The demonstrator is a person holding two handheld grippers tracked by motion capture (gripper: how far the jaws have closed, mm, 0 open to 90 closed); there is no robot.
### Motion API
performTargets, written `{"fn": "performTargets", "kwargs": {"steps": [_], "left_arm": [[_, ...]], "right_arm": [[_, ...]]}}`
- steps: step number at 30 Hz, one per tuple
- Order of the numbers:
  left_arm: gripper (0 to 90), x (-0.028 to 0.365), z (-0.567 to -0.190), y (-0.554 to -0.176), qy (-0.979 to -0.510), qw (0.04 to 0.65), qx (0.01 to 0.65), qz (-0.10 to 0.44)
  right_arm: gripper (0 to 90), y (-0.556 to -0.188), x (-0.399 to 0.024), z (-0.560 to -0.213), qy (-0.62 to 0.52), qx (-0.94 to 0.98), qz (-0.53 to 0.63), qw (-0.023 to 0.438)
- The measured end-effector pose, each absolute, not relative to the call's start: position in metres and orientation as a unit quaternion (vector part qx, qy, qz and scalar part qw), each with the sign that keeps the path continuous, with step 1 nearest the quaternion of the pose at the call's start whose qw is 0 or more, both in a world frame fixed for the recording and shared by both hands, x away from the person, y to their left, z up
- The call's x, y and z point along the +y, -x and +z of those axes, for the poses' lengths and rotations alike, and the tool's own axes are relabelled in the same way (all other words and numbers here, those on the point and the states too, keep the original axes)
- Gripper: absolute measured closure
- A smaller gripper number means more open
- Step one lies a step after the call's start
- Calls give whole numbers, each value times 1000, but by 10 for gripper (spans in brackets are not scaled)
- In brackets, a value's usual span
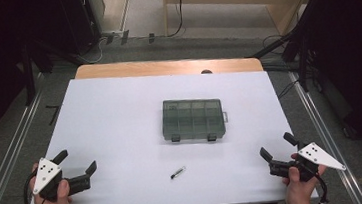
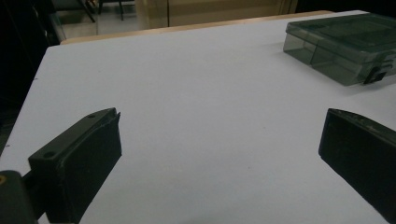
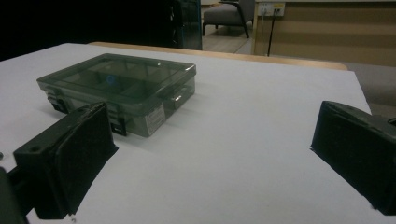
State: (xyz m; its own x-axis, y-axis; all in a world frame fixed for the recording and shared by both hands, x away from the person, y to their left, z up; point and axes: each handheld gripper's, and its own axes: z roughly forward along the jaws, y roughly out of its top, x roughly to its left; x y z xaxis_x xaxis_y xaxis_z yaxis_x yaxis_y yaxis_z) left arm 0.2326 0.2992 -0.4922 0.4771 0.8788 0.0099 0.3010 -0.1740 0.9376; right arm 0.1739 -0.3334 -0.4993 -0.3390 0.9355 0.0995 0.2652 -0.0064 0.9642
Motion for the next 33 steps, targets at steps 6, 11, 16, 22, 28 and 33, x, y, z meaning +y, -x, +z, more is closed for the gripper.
{"fn": "performTargets", "kwargs": {"steps": [6,11,16,22,28,33], "left_arm": [[0,295,-490,-232,-702,496,420,290],[0,284,-486,-230,-699,508,414,287],[0,271,-484,-231,-710,506,403,279],[0,259,-479,-234,-718,501,400,273],[0,244,-474,-236,-724,503,389,268],[0,233,-467,-240,-724,512,384,258]], "right_arm": [[0,-173,-329,-496,-475,629,526,319],[0,-171,-326,-489,-473,625,536,313],[0,-170,-321,-481,-471,624,541,309],[0,-172,-313,-477,-468,632,536,306],[0,-176,-310,-467,-471,627,544,299],[0,-183,-304,-459,-474,632,536,296]]}}
